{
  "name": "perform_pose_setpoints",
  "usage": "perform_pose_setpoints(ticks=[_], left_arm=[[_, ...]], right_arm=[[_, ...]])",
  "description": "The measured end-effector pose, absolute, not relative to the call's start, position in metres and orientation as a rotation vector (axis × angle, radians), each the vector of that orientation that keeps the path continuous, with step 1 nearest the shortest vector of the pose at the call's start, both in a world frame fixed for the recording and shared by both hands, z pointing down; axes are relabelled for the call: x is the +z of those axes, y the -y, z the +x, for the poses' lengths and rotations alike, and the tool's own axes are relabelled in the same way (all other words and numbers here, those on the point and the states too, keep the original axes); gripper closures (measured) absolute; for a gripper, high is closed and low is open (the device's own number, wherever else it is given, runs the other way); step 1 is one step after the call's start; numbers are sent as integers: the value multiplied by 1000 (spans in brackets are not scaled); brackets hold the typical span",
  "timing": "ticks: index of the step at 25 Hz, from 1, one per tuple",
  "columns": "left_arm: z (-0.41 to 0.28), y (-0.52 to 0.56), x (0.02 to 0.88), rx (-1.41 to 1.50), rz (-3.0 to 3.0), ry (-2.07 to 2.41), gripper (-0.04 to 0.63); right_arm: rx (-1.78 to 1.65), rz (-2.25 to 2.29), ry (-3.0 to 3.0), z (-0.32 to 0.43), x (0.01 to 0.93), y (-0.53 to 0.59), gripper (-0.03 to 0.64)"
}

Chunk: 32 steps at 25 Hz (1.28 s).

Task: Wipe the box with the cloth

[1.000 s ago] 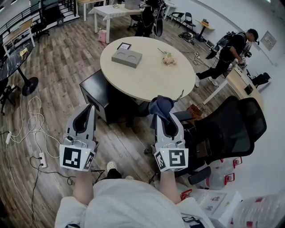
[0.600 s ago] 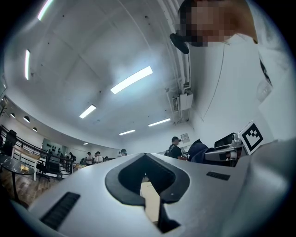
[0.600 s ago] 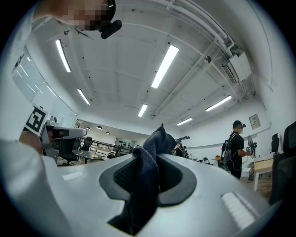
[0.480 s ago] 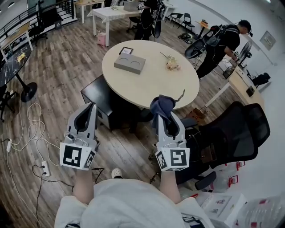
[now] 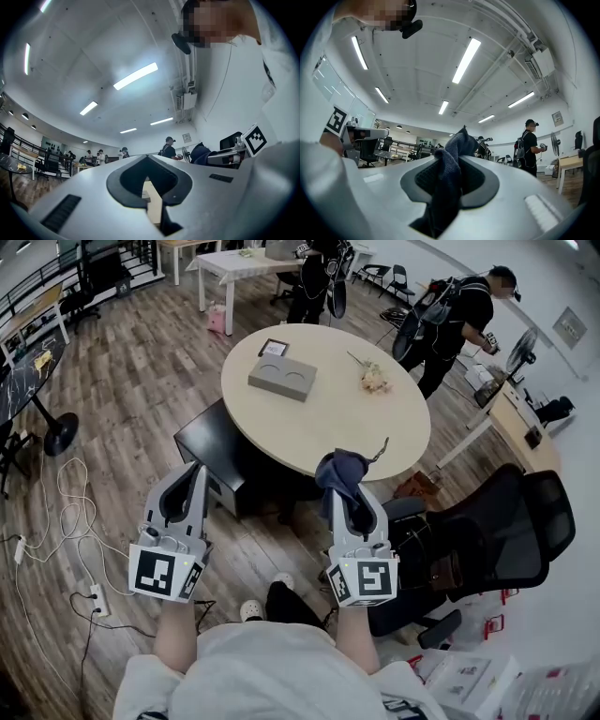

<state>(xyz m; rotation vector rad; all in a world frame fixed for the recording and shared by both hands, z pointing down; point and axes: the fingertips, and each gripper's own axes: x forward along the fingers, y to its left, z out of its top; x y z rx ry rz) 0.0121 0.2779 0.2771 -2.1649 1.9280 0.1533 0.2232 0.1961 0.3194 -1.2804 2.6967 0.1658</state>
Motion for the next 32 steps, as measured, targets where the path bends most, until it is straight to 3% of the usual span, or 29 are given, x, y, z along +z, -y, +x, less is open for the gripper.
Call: perform_pose_setpoints(ticks=[14,32], left_arm=[[-34,-170,269,157,-2122,-1945,594],[-37,-10,259,172,-2067,-1960,594]], right_arm=[[186,-1211,-2698,170,308,-75,522],[200,-1121,-2725,156,300,92,522]])
